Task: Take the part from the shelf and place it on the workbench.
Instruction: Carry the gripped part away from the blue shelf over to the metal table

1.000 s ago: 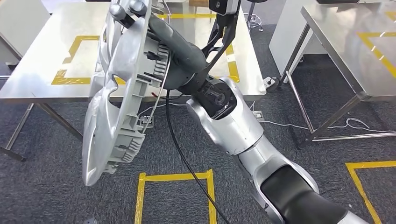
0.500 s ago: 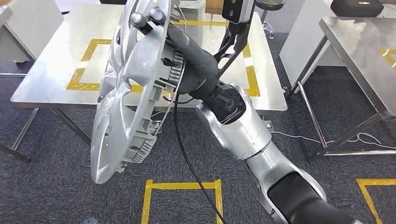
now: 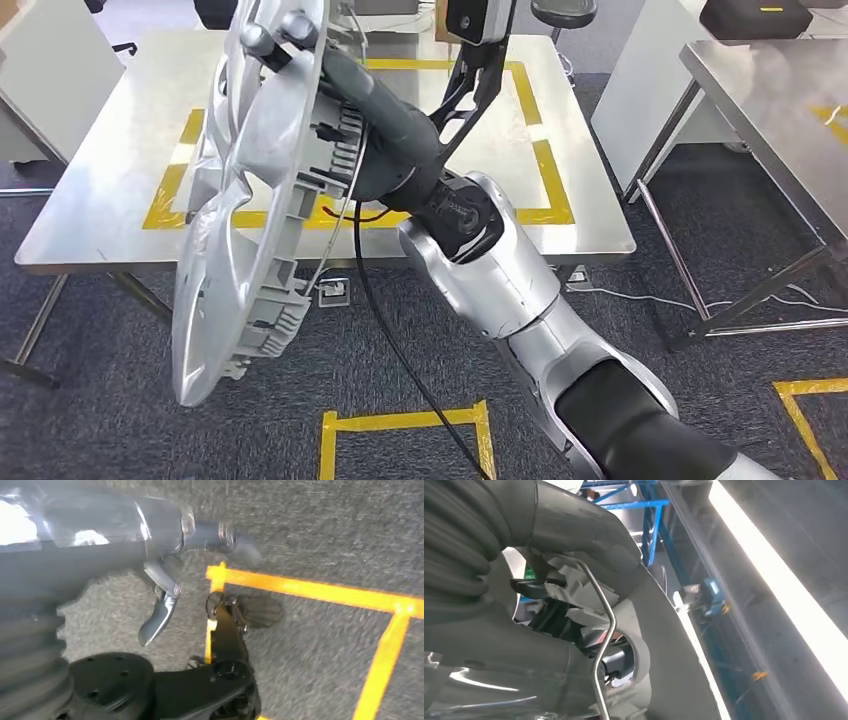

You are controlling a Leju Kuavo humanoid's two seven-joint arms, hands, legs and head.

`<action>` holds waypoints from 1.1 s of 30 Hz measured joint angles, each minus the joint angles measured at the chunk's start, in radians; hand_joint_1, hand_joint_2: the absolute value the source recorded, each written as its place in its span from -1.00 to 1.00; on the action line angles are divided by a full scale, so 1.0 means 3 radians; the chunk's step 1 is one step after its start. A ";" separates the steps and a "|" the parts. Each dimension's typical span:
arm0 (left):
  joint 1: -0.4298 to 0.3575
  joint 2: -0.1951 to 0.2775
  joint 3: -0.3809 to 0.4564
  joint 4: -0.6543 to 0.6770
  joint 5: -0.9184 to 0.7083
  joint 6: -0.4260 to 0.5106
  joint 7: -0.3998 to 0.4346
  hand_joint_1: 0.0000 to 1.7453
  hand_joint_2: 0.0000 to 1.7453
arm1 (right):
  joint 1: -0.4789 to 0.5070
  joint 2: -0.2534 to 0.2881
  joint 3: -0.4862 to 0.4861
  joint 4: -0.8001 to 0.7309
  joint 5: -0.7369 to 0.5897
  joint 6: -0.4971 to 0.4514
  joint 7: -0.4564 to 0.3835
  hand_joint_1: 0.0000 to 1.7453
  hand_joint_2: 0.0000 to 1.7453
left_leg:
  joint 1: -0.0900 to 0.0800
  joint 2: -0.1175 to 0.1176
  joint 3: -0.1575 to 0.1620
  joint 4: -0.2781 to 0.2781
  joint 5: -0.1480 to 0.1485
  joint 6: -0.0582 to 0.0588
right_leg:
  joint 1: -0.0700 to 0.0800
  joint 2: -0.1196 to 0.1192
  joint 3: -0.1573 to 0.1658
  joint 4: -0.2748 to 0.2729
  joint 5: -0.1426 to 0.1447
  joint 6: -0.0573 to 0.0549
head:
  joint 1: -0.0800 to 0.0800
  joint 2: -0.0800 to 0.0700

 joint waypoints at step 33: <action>0.0014 0.0047 0.0022 -0.0007 -0.0088 -0.0034 0.0007 -1.00 1.00 | -0.0045 0.0030 0.0009 -0.0005 0.0007 -0.0018 0.0006 1.00 1.00 | -0.0094 -0.0088 0.0128 0.0073 -0.0158 0.0222 | 0.0241 0.0050 -0.0292 0.0188 0.0133 -0.0297 | 0.0178 0.0001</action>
